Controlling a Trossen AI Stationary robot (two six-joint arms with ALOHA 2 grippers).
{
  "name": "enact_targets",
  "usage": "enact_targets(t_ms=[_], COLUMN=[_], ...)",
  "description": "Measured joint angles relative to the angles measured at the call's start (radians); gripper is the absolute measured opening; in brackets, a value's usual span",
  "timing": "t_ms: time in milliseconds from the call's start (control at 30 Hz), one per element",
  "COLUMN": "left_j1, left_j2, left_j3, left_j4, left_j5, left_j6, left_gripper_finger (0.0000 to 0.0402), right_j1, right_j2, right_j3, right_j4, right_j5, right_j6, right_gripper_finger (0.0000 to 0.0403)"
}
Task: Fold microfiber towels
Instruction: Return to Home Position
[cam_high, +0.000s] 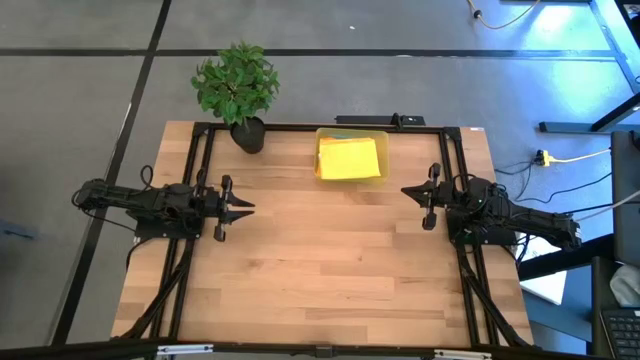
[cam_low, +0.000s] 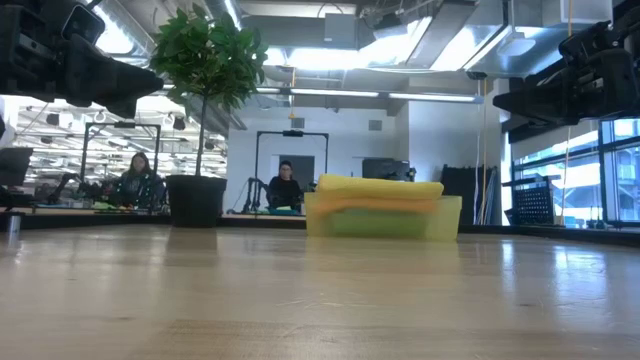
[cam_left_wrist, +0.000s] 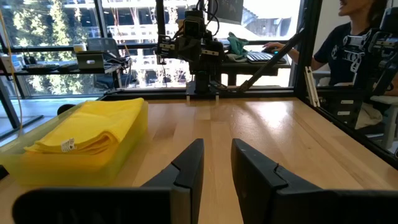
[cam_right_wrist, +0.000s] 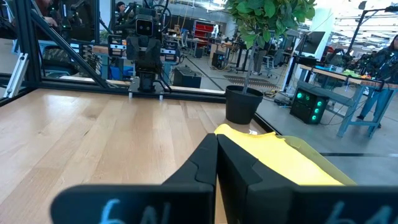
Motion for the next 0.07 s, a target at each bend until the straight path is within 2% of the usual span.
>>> enact_targets(t_ms=[67], left_j1=[0.0], left_j2=[0.0], left_j3=[0.0], left_j4=[0.0], left_j5=[0.0], left_j6=[0.0], left_gripper_finger=[0.0073], right_j1=[0.0], right_j2=[0.0], right_j3=[0.0], right_j4=[0.0], right_j5=[0.0], right_j6=[0.0], right_gripper_finger=[0.0012])
